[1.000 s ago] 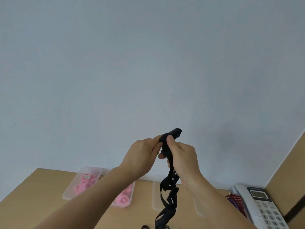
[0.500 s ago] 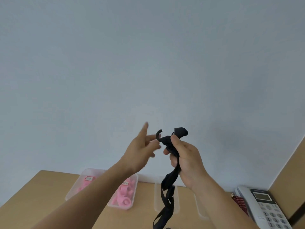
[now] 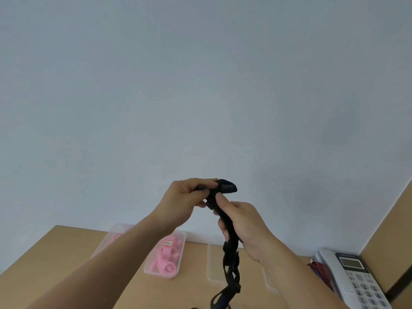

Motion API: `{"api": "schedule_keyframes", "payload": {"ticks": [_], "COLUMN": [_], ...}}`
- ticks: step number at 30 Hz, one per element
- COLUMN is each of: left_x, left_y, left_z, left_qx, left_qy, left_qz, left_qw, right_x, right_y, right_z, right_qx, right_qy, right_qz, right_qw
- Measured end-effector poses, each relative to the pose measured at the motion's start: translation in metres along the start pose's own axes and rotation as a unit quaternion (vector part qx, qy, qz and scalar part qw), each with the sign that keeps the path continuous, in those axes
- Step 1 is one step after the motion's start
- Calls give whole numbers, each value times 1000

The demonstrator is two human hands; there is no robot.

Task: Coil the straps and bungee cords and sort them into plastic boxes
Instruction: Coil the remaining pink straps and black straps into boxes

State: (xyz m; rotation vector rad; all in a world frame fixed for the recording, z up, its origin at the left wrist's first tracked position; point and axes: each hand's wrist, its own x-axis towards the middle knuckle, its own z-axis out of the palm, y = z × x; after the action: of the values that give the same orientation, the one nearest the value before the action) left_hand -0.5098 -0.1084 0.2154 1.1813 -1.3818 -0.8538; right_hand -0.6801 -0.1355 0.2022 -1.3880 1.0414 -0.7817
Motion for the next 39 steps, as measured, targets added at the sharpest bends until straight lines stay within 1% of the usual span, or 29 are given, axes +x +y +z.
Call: {"api": "schedule_keyframes", "payload": {"ticks": [2, 3, 4, 6, 7, 8, 9, 10, 11, 13, 15, 18, 20, 23, 24, 26, 27, 28, 30, 32, 36, 38, 39], "left_x": [-2, -3, -5, -7, -8, -9, -10, -11, -12, -15, -18, -19, -19, -19, -20, -18, -17, -15, -14, -16, -19, -18, -17], "left_y": [-4, -8, -11, -17, -19, -21, -22, -23, -24, -25, -24, -20, -19, -19, -19, -21, -22, -21, -20, -17, -16, -18, -19], "left_z": [-2, -2, -2, -3, -3, -4, -4, -3, -3, -6, -6, -2, 2, 6, 7, 10, 11, 11, 12, 14, 15, 17, 18], "left_qx": [86, 153, 231, 379, 425, 453, 468, 475, 470, 431, 368, 265, 211, 151, 112, -2, -39, -54, -11, 35, 140, 231, 285], "left_qy": [6, 2, 0, 3, 9, 12, 1, -21, -44, -69, -82, -114, -104, -53, -44, -29, -15, -14, -47, -58, 0, 40, 64], "left_qz": [58, 108, 174, 298, 334, 354, 362, 357, 341, 288, 251, 233, 227, 208, 186, 127, 94, 62, 33, 46, 83, 120, 145], "left_qw": [995, 982, 957, 876, 841, 818, 806, 804, 813, 852, 892, 929, 945, 965, 975, 991, 995, 996, 998, 997, 987, 965, 945], "right_x": [0, 1, 1, 0, -1, -1, 0, 0, 1, 2, 1, 0, -1, -3, -3, -3, -4, -4, -5, -5, -7, -7, -7], "right_y": [-1, -2, -3, -4, -5, -5, -5, -5, -4, -2, 0, 4, 5, 5, 5, 5, 4, 3, 2, 2, 0, 0, 1], "right_z": [2, 4, 5, 9, 11, 13, 15, 15, 15, 14, 16, 19, 18, 16, 16, 14, 13, 12, 12, 12, 10, 11, 13], "right_qx": [41, 61, 84, 124, 129, 127, 123, 124, 131, 156, 169, 182, 187, 190, 189, 190, 193, 194, 174, 137, 66, 36, 24], "right_qy": [-9, -12, -20, -43, -46, -37, -19, 4, 24, 44, 44, 35, 29, 32, 35, 39, 37, 36, 43, 54, 71, 94, 102], "right_qz": [26, 29, 31, 33, 32, 30, 28, 26, 23, 22, 29, 26, 19, 0, -10, -34, -46, -57, -73, -83, -68, -52, -46], "right_qw": [999, 998, 996, 991, 990, 991, 992, 992, 991, 987, 984, 982, 982, 981, 981, 980, 979, 979, 981, 986, 993, 994, 993]}}
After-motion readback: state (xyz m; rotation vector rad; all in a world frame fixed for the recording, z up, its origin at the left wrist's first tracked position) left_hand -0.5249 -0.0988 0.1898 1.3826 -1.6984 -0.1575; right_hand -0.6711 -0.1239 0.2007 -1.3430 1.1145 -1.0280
